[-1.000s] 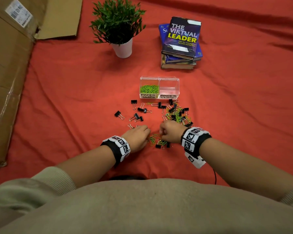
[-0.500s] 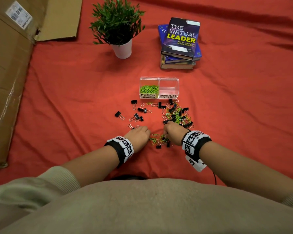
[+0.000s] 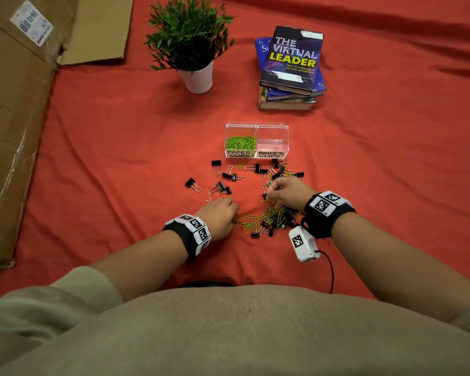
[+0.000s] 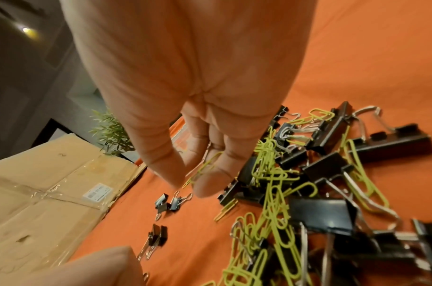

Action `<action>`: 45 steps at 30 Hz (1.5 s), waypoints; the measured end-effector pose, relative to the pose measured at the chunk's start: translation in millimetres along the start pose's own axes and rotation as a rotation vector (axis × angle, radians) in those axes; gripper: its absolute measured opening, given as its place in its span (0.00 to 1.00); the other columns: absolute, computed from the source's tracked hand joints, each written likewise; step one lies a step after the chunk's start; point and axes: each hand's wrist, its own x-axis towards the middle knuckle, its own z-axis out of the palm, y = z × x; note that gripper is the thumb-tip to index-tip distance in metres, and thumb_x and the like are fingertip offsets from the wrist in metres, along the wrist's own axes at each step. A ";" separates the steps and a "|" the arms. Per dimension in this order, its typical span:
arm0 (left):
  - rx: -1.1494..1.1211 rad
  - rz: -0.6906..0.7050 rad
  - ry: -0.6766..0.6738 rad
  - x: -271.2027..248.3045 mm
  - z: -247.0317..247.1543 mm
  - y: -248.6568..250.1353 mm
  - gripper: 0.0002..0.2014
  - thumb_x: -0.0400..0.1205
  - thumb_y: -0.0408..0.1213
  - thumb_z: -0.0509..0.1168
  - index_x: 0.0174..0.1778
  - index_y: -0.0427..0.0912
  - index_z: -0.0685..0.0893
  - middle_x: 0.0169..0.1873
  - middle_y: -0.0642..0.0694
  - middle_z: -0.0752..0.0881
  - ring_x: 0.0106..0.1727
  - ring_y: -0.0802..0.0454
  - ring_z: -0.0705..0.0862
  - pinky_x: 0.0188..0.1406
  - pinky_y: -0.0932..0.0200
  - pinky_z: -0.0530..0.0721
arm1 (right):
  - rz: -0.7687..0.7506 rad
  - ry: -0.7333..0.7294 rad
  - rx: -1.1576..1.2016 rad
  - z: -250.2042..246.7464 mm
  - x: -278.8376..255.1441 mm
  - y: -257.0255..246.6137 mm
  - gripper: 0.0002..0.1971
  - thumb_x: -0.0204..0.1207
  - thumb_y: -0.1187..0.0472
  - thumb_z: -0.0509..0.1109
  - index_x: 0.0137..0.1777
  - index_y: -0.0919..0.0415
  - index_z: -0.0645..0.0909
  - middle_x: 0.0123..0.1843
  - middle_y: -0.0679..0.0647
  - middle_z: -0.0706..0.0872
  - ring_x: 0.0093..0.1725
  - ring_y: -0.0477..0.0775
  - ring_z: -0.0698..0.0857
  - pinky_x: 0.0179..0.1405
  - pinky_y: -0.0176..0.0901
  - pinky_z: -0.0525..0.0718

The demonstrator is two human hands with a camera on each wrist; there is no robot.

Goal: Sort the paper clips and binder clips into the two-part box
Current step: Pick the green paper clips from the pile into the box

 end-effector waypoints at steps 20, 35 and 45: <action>0.239 0.033 -0.078 0.9 -4.4 20.9 0.14 0.85 0.28 0.49 0.65 0.34 0.71 0.64 0.36 0.75 0.67 0.39 0.76 0.63 0.47 0.76 | -0.250 -0.107 -1.033 55.6 2.4 19.9 0.21 0.75 0.56 0.66 0.63 0.70 0.75 0.64 0.63 0.75 0.67 0.63 0.72 0.69 0.51 0.72; 0.131 -0.035 -0.060 8.6 0.7 17.1 0.13 0.81 0.27 0.54 0.61 0.35 0.72 0.59 0.36 0.79 0.62 0.36 0.79 0.59 0.44 0.80 | 0.036 -0.027 0.237 -10.4 1.3 2.9 0.05 0.76 0.70 0.67 0.43 0.64 0.85 0.40 0.53 0.86 0.31 0.48 0.77 0.33 0.38 0.81; 0.019 -0.122 -0.036 9.9 6.1 7.4 0.15 0.83 0.39 0.59 0.63 0.34 0.74 0.62 0.37 0.77 0.67 0.39 0.75 0.65 0.45 0.78 | 0.212 -0.074 0.850 -1.3 7.9 1.2 0.04 0.77 0.70 0.65 0.46 0.67 0.81 0.37 0.55 0.79 0.33 0.49 0.78 0.26 0.33 0.81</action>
